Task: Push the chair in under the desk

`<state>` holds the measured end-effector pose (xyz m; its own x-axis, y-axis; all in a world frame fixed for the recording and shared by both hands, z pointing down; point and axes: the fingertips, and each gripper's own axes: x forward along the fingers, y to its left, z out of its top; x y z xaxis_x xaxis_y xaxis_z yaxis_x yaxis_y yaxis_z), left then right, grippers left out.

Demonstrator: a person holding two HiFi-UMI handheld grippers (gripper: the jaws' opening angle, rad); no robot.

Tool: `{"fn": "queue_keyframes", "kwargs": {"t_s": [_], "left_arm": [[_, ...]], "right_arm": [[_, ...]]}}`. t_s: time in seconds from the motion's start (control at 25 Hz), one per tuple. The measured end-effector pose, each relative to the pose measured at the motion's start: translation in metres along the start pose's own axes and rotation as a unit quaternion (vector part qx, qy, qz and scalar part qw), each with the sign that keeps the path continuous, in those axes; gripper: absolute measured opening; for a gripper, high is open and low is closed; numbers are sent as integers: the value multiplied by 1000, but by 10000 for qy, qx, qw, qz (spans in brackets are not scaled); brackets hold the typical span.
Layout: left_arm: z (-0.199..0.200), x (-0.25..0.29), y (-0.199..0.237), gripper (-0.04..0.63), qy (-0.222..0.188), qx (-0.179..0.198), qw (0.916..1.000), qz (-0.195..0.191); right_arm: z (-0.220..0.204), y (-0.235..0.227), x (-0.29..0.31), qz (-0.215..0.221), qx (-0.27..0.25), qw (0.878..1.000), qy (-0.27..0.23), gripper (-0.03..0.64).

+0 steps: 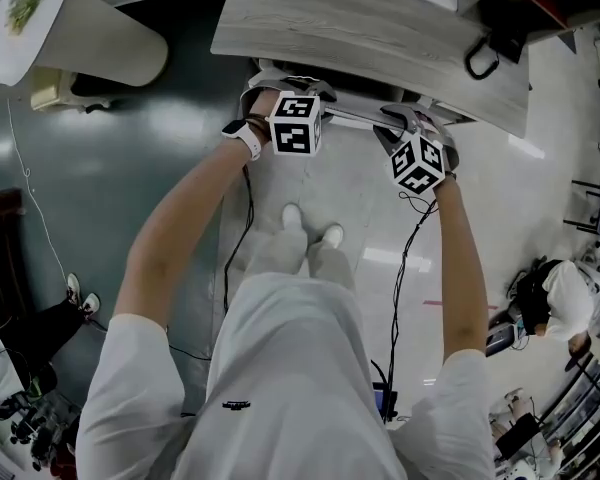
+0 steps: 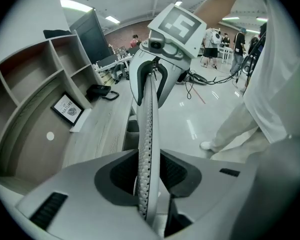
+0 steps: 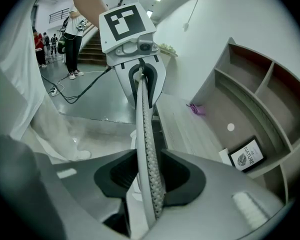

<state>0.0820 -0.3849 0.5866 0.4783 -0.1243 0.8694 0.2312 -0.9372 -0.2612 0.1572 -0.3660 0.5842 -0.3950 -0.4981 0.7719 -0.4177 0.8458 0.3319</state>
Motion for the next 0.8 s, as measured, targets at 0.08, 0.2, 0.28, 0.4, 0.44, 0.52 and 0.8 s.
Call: {"fn": "queue_keyframes", "kwargs": {"t_s": [0.08, 0.2, 0.28, 0.4, 0.44, 0.52, 0.8], "left_arm": [[2, -2, 0, 109, 16, -115, 9999, 33], [8, -5, 2, 120, -56, -229, 9994, 241], [12, -12, 4, 143, -177, -353, 9982, 453], [24, -28, 4, 149, -496, -510, 9945, 770], [28, -34, 2, 149, -579, -558, 9931, 853], [34, -45, -1, 149, -690, -693, 9902, 1000], [38, -84, -14, 147, -1162, -1946, 9656, 1271]], "right_arm": [[0, -1, -1, -20, 58, 10000, 23, 150], [2, -2, -5, -149, 53, 9999, 26, 157], [8, -1, -11, -221, 52, 9997, -60, 158], [22, 0, -26, -315, 81, 9991, -288, 158], [25, 0, -31, -364, 75, 9987, -345, 158], [29, -1, -41, -484, 85, 9980, -386, 156], [29, 13, -74, -808, 491, 9938, -578, 103]]}}
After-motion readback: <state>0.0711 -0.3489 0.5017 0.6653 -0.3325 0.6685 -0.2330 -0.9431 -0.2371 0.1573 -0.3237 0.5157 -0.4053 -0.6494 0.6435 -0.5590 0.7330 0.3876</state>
